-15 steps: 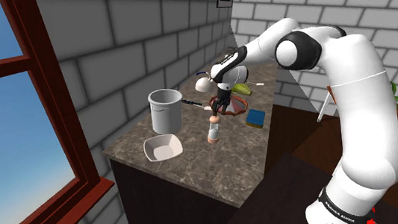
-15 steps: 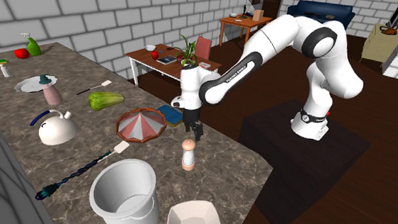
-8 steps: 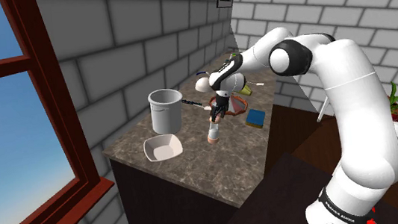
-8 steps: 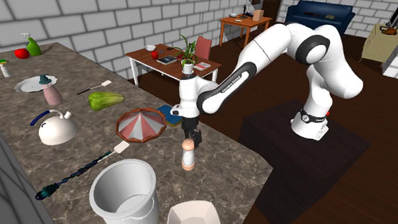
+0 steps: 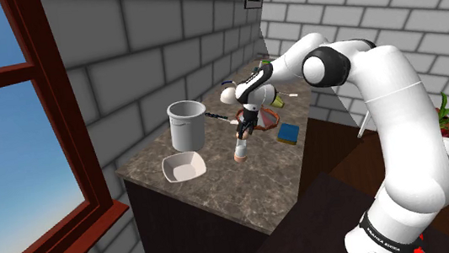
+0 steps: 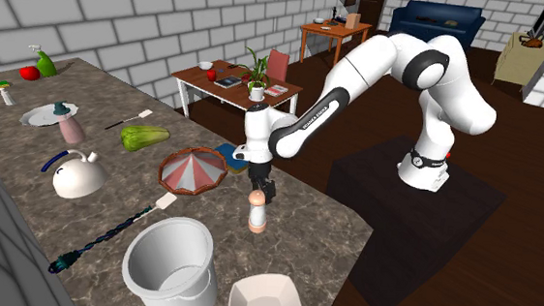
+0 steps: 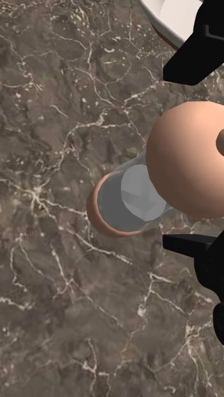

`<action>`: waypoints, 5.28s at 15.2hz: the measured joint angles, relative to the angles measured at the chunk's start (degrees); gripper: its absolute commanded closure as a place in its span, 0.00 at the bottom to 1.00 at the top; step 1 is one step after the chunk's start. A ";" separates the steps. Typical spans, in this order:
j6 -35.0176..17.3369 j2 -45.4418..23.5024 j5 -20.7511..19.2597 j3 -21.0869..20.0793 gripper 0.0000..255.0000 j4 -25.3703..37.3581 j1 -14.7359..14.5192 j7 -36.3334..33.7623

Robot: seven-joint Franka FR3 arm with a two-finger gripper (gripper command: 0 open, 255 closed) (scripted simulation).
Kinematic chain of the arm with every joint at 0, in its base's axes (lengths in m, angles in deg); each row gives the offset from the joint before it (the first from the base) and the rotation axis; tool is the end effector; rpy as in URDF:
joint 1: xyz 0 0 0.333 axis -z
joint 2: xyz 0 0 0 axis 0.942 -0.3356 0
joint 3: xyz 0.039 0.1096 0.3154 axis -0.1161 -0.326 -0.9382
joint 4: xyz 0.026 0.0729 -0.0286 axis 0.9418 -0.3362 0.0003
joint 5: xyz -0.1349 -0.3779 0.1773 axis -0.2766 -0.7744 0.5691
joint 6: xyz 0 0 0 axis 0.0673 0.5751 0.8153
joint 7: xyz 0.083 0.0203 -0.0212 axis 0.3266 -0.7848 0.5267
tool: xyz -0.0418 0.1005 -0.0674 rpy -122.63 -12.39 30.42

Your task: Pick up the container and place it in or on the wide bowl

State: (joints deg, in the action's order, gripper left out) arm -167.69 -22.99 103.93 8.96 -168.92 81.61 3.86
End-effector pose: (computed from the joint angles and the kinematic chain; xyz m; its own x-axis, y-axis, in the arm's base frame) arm 0.6906 -0.2305 0.1370 0.9991 0.0323 0.0284 0.0366 -0.9858 -0.1642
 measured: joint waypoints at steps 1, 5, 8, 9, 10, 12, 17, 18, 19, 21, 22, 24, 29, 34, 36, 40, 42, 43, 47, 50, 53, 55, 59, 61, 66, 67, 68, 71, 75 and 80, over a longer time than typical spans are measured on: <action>0.00 0.00 0.00 0.00 1.00 0.00 0.00 0.00; 0.01 0.00 0.00 -0.01 1.00 0.00 -0.01 0.00; 0.01 0.02 0.01 -0.02 1.00 -0.01 -0.01 0.00; 0.01 0.02 0.01 -0.01 1.00 -0.02 -0.01 0.00; 0.01 0.02 0.01 -0.01 1.00 -0.02 -0.01 0.00; 0.23 0.24 -0.07 0.05 1.00 -0.01 -0.06 -0.10; 2.17 2.74 -0.69 0.56 1.00 -0.51 -0.36 -0.72; 2.70 3.19 -0.85 0.67 1.00 -0.43 -0.44 -0.92; 3.10 3.77 -0.98 0.78 1.00 -0.61 -0.46 -0.98; 4.06 4.78 -1.29 0.98 1.00 -0.61 -0.66 -1.38; 4.46 5.30 -1.42 1.08 1.00 -0.72 -0.69 -1.46; 5.62 6.33 -1.76 1.32 1.00 -0.58 -0.78 -1.79; 8.15 8.58 -2.49 1.77 1.00 -0.21 -1.07 -2.61; 10.66 10.78 -3.21 2.19 1.00 0.19 -1.30 -3.36; 11.52 11.18 -3.45 2.18 1.00 0.77 -1.70 -4.11; 12.60 11.05 -4.02 1.35 1.00 2.78 -4.79 -8.58; 13.36 10.85 -4.30 0.97 1.00 4.13 -6.16 -10.69; 13.75 10.62 -4.45 0.75 1.00 4.97 -6.95 -11.88; 14.95 9.32 -4.95 -0.16 1.00 8.32 -10.08 -16.58; 16.42 7.70 -5.38 -0.80 1.00 12.01 -12.30 -20.13; 18.82 5.51 -5.88 -1.44 1.00 17.28 -14.59 -24.04; 20.45 3.58 -6.16 -1.82 1.00 21.23 -15.91 -26.40; 24.84 -2.36 -6.68 -2.63 1.00 32.35 -18.34 -31.27; 27.55 -5.80 -6.95 -2.96 1.00 38.88 -19.28 -33.51; 26.48 -7.49 -6.90 -3.12 1.00 39.55 -19.79 -34.05; 25.71 -7.50 -6.86 -3.13 1.00 38.79 -19.85 -33.91; 25.38 -7.93 -6.83 -3.16 1.00 38.90 -19.85 -33.88; 23.03 -7.81 -6.67 -3.21 1.00 36.35 -20.06 -33.46; 21.29 -9.50 -6.48 -3.31 1.00 36.27 -19.91 -33.04; 18.25 -10.70 -6.21 -3.47 1.00 34.41 -20.02 -32.49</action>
State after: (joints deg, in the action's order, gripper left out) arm -149.44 -33.69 97.71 5.50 -134.51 61.59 -28.63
